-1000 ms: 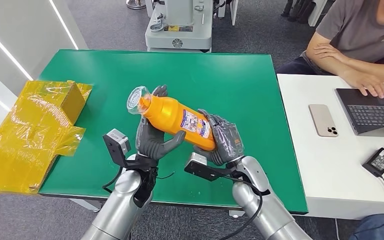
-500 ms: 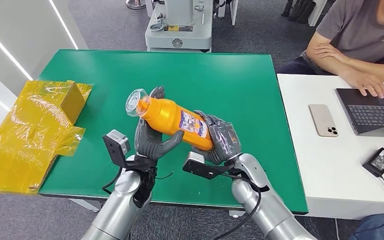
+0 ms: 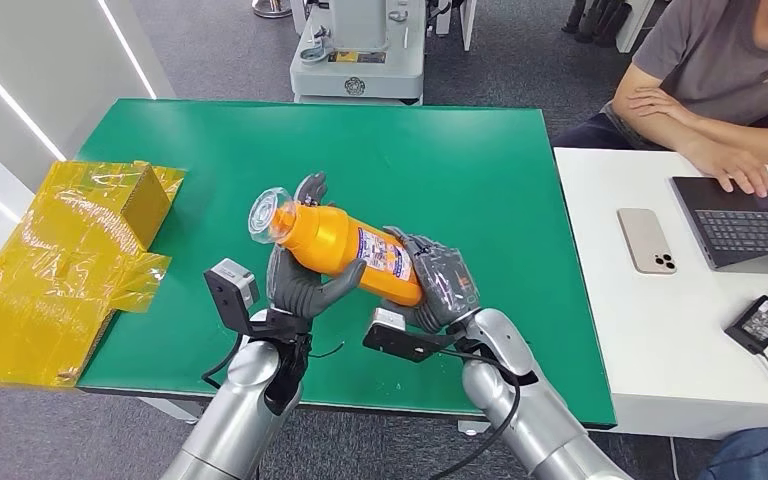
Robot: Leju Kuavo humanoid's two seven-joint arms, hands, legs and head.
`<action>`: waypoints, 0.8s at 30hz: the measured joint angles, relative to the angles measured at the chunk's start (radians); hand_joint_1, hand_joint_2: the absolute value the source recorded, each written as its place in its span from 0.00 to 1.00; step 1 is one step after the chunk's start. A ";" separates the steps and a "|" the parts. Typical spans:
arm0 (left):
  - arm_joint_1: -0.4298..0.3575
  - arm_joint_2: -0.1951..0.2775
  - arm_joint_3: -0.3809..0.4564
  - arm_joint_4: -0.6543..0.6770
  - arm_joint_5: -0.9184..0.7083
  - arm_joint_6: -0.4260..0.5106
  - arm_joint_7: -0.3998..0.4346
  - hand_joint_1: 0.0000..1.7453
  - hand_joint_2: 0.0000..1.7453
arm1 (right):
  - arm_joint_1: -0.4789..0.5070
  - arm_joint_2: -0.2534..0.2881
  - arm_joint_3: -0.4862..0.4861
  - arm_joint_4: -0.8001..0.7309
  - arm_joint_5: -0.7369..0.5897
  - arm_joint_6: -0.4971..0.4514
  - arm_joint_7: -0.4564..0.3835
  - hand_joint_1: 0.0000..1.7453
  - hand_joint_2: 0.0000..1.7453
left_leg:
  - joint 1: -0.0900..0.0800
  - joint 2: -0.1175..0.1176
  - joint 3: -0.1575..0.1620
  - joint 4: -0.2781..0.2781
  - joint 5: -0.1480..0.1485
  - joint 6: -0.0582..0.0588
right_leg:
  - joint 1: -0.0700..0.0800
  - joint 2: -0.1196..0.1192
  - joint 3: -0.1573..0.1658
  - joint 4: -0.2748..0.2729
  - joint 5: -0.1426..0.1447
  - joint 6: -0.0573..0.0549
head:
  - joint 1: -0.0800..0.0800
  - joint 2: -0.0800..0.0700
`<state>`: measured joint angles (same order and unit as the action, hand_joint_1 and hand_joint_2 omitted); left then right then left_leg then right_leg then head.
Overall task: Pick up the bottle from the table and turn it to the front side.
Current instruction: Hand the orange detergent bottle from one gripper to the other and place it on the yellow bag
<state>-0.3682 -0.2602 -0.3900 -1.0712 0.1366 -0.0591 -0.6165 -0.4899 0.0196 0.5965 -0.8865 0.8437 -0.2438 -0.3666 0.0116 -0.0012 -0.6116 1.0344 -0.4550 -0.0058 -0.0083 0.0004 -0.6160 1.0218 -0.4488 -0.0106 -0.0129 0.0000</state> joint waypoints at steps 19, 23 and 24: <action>0.023 0.000 0.016 -0.003 0.018 0.020 -0.021 0.51 1.00 | 0.047 0.000 0.000 -0.010 -0.002 0.068 -0.003 1.00 1.00 | 0.000 0.000 0.000 0.000 0.000 0.000 | 0.000 0.000 0.000 0.000 0.000 0.000 | 0.000 0.000; 0.031 0.000 0.016 -0.007 0.011 0.018 -0.019 1.00 1.00 | 0.050 -0.001 0.000 -0.007 -0.003 0.068 -0.003 1.00 1.00 | 0.000 0.000 0.000 0.000 0.000 0.000 | 0.000 0.000 0.000 0.000 0.000 0.000 | 0.000 0.000; 0.032 0.000 0.016 -0.008 0.008 0.016 -0.018 1.00 1.00 | 0.050 -0.001 0.000 -0.006 -0.005 0.068 -0.003 1.00 1.00 | 0.000 0.000 0.000 0.000 0.000 0.000 | 0.000 0.000 0.000 0.000 0.000 0.000 | 0.000 0.000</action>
<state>-0.3364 -0.2605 -0.3735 -1.0791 0.1444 -0.0433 -0.6349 -0.4402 0.0191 0.5961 -0.8924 0.8392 -0.1758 -0.3693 0.0115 -0.0010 -0.6117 1.0344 -0.4551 -0.0058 -0.0083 0.0006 -0.6163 1.0217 -0.4489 -0.0106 -0.0129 0.0000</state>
